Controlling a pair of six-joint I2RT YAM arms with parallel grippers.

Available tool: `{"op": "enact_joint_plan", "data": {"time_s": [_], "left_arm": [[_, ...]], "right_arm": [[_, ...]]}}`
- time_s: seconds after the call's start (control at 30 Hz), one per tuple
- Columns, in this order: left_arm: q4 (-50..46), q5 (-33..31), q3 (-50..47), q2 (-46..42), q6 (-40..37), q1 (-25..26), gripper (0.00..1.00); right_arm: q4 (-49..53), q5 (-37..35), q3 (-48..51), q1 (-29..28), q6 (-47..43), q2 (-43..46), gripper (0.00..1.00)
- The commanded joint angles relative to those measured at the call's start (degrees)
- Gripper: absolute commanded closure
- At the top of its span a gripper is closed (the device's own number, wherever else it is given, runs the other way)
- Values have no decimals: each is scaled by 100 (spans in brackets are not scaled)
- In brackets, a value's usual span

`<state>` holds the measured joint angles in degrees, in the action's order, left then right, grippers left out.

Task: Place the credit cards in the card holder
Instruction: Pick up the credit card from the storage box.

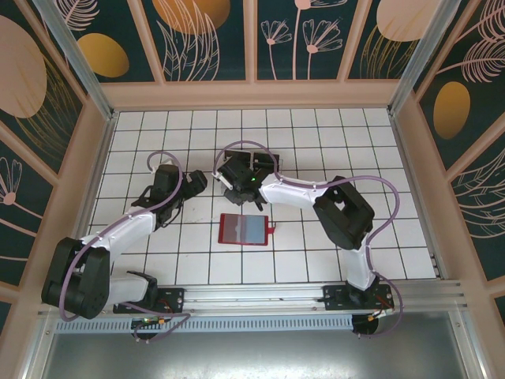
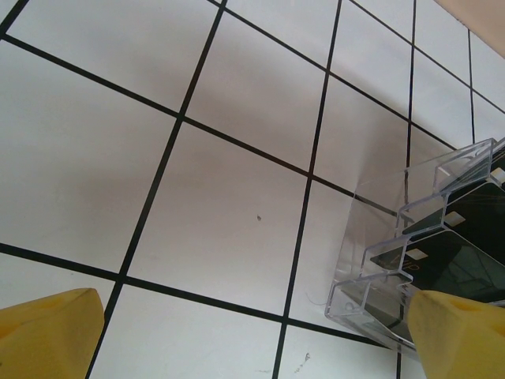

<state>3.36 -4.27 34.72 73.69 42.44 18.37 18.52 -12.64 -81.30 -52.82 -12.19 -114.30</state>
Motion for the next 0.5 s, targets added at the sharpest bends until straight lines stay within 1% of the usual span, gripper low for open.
{"op": "enact_joint_plan", "data": {"time_s": [0.0, 0.07, 0.27, 0.47], "left_arm": [[190, 90, 63, 81, -14, -43, 2], [215, 93, 53, 97, 0, -42, 2], [260, 111, 44, 135, -2, -40, 1], [296, 129, 17, 133, 11, -42, 2]], "right_arm": [[126, -183, -185, 65, -126, -156, 69], [117, -169, -194, 74, -159, -181, 70], [121, -116, -271, 96, -227, -273, 79], [116, -72, -360, 101, -344, -329, 84]]}}
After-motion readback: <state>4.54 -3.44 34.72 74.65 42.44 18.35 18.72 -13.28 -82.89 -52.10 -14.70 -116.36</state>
